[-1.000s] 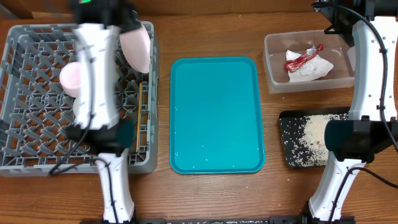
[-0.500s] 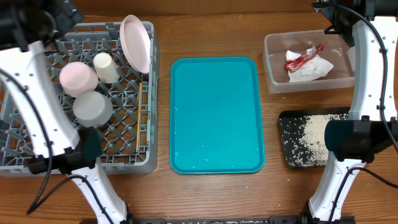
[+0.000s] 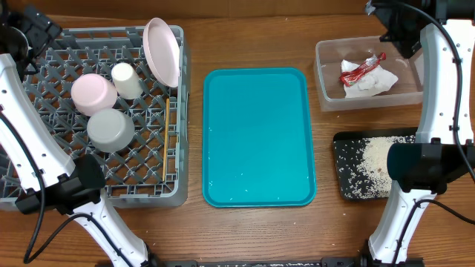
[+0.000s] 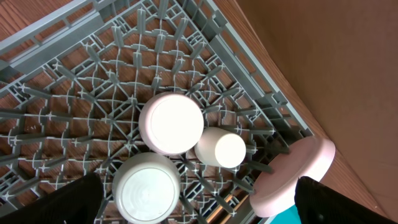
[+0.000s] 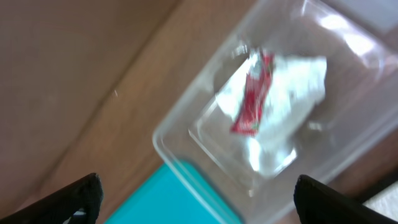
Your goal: Sort waste into correct bins and load items into the dishwasher
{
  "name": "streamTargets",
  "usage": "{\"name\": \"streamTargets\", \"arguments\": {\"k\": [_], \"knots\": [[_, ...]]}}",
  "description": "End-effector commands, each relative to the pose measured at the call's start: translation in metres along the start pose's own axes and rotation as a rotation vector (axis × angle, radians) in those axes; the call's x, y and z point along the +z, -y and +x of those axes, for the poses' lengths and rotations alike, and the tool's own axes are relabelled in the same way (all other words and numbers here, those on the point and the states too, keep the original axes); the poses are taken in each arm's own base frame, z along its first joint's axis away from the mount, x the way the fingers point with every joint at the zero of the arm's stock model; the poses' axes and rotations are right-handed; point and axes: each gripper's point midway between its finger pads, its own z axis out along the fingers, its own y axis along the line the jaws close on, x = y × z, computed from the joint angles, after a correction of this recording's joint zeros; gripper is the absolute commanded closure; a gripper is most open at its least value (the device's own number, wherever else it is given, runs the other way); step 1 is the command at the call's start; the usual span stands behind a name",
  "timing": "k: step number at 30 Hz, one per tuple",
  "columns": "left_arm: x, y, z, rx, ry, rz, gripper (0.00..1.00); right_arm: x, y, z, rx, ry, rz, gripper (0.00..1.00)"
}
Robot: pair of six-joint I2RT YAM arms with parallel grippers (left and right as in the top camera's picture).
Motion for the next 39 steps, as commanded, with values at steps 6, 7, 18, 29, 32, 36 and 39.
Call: {"name": "streamTargets", "arguments": {"k": [6,7,18,29,32,36,39], "knots": [[0.003,0.002,0.002,0.01,-0.011,0.001,0.0,-0.038,0.023,0.034,-0.011,-0.104,0.066,0.0],[0.003,0.002,0.003,0.01,-0.011,0.001,0.0,-0.041,0.018,0.039,-0.078,-0.124,0.037,0.0],[0.003,0.002,0.003,0.01,-0.011,0.001,0.0,-0.139,-0.033,0.104,-0.504,-0.11,-0.258,0.0],[0.003,0.002,0.003,0.01,-0.011,0.001,0.0,-0.293,0.017,0.132,-0.673,0.19,-0.441,0.0],[0.003,0.002,0.003,0.01,-0.011,0.001,0.0,-0.319,0.039,0.147,-0.677,0.234,-0.469,0.0],[0.003,0.002,0.003,0.01,-0.011,0.001,0.0,-0.331,0.072,0.171,-0.677,0.245,-0.476,0.0],[0.003,0.002,0.003,0.01,-0.011,0.001,0.0,-0.324,0.095,0.189,-0.676,0.216,-0.458,0.0]]}}
